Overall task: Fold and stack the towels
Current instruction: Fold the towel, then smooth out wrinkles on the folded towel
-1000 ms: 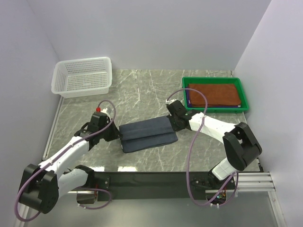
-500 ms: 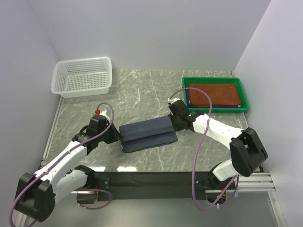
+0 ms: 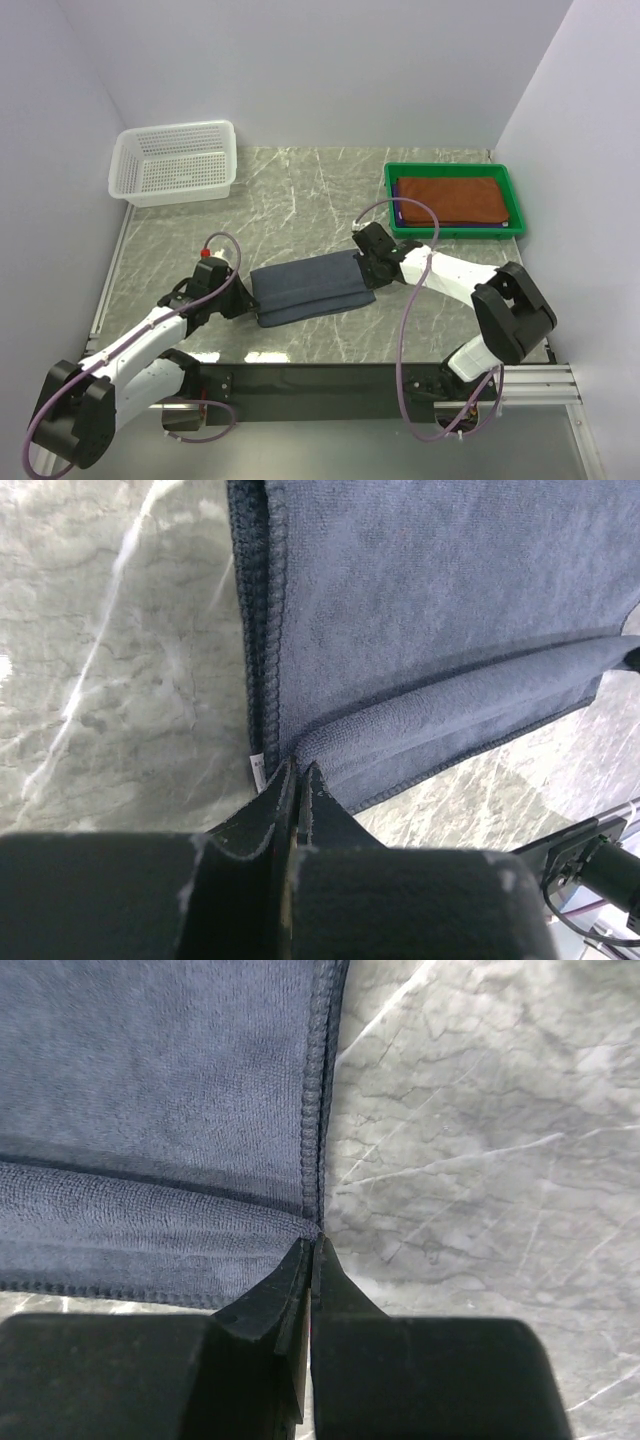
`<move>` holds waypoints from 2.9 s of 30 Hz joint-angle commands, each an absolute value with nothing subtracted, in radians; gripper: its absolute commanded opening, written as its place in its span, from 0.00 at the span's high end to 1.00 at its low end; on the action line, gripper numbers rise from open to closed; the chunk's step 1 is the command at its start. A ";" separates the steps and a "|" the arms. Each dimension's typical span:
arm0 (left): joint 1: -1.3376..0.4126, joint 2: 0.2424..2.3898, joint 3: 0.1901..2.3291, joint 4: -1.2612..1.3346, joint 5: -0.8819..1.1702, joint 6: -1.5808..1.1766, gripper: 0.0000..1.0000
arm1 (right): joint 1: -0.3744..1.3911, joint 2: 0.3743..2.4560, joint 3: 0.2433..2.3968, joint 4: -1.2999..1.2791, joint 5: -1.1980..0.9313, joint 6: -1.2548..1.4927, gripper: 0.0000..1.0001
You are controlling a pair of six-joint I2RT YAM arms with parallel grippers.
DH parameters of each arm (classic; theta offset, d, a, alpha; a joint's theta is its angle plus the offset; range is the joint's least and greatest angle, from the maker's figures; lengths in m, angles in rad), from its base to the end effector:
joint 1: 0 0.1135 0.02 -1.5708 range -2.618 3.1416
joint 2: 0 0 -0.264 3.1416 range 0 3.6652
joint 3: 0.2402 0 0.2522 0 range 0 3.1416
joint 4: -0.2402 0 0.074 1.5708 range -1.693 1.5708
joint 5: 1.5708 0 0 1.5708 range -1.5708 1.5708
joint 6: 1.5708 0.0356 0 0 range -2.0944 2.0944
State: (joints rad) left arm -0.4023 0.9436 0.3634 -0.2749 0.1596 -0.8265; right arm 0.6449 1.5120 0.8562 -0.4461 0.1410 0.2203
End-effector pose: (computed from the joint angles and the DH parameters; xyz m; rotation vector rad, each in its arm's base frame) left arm 0.1583 -0.0735 0.1608 -0.4627 2.5112 -0.7170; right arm 0.2304 0.1671 0.1778 -0.5159 2.6064 0.0957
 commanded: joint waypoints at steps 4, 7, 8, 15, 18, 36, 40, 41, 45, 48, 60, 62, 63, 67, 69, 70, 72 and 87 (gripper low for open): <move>-0.425 0.924 0.373 -0.273 0.106 -0.853 0.72 | 0.676 1.514 0.868 -0.462 0.155 0.239 0.89; -0.449 0.887 0.400 -0.324 0.068 -0.870 0.47 | 0.690 1.470 0.885 -0.500 0.132 0.241 0.62; -0.456 0.873 0.411 -0.354 0.060 -0.871 0.42 | 0.693 1.435 0.896 -0.511 0.129 0.242 0.58; -0.489 0.769 0.538 -0.465 0.003 -0.879 0.18 | 0.703 1.266 0.927 -0.505 0.066 0.293 0.47; -0.506 0.837 0.583 -0.404 0.015 -0.882 0.26 | 0.703 1.275 0.911 -0.372 0.038 0.356 0.55; -0.676 1.367 0.703 -0.281 0.028 -0.795 0.57 | 0.703 1.563 0.907 -0.244 0.026 0.439 0.65; -0.715 1.344 0.660 -0.273 0.029 -0.824 0.57 | 0.706 1.549 0.853 -0.236 -0.017 0.445 0.65; -0.724 1.336 0.655 -0.278 0.025 -0.833 0.57 | 0.707 1.524 0.841 -0.235 -0.020 0.448 0.65; -0.759 1.281 0.632 -0.311 0.003 -0.847 0.56 | 0.713 1.473 0.796 -0.236 -0.054 0.453 0.65; -0.778 1.241 0.603 -0.321 0.003 -0.867 0.56 | 0.718 1.424 0.744 -0.219 -0.073 0.475 0.65; -0.799 1.065 0.454 -0.333 -0.038 -0.974 0.57 | 0.715 1.312 0.514 -0.060 -0.091 0.620 0.65; -0.792 1.072 0.456 -0.350 -0.069 -0.977 0.61 | 0.716 1.309 0.511 -0.057 -0.084 0.629 0.65; -0.779 1.072 0.456 -0.373 -0.081 -0.979 0.63 | 0.713 1.302 0.509 -0.055 -0.081 0.632 0.65; -0.684 1.052 0.422 -0.382 -0.121 -0.963 0.69 | 0.710 1.275 0.506 -0.051 -0.086 0.646 0.65; -0.591 1.022 0.391 -0.370 -0.097 -0.948 0.70 | 0.710 1.273 0.509 -0.038 -0.109 0.650 0.65; -0.563 1.009 0.384 -0.359 -0.091 -0.934 0.70 | 0.710 1.272 0.506 -0.026 -0.120 0.660 0.65; -0.517 0.977 0.382 -0.353 -0.094 -0.931 0.69 | 0.710 1.261 0.505 -0.003 -0.143 0.679 0.65; -0.489 0.894 0.497 -0.377 -0.112 -0.922 0.62 | 0.655 1.238 0.461 0.150 -0.216 0.770 0.66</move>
